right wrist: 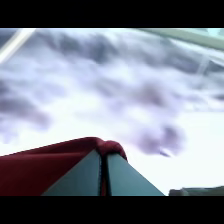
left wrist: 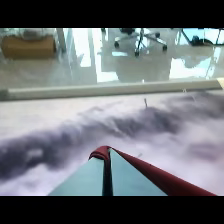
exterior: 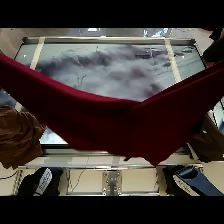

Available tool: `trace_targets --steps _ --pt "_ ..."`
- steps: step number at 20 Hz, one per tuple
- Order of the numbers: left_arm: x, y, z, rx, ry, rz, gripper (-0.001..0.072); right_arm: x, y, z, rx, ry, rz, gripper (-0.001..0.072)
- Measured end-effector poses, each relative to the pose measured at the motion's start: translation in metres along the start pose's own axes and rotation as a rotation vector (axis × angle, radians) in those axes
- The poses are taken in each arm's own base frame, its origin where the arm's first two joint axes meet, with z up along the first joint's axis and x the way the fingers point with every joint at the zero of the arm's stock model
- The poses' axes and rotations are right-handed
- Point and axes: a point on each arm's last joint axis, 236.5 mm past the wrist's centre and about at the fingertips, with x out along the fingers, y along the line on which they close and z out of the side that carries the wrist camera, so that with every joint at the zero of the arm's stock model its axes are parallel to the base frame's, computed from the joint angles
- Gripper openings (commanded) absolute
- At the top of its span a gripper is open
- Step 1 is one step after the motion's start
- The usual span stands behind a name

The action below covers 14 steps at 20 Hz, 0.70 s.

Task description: Fold the shirts.

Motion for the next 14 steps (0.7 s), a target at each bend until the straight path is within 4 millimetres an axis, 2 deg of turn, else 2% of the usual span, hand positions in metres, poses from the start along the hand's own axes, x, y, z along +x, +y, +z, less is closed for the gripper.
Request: trace_targets --steps 2,5,8,11,12,13,14 --pt "0.054 0.013 -0.037 -0.067 0.167 -0.038 0.0006 0.052 -0.02 -0.02 -0.021 0.145 -0.083 0.0011" --pt "0.137 0.022 -0.105 -0.151 0.409 -0.104 0.0007 0.149 -0.041 -0.06 -0.016 0.359 -0.119 0.0012" --pt "0.217 0.016 -0.174 -0.208 0.583 -0.166 0.0007 0.253 -0.05 -0.105 0.064 0.5 -0.053 0.0014" --pt "0.287 0.002 -0.234 -0.241 0.665 -0.197 0.0017 0.353 -0.049 -0.141 0.178 0.516 0.032 0.0042" --pt "0.307 -0.002 -0.249 -0.248 0.669 -0.195 0.009 0.38 -0.048 -0.145 0.215 0.486 0.051 0.0162" --pt "0.328 -0.005 -0.263 -0.253 0.662 -0.19 0.0317 0.406 -0.047 -0.147 0.258 0.443 0.068 0.0344" --pt "0.346 -0.007 -0.274 -0.258 0.648 -0.182 0.0569 0.426 -0.048 -0.145 0.295 0.394 0.074 0.0448"
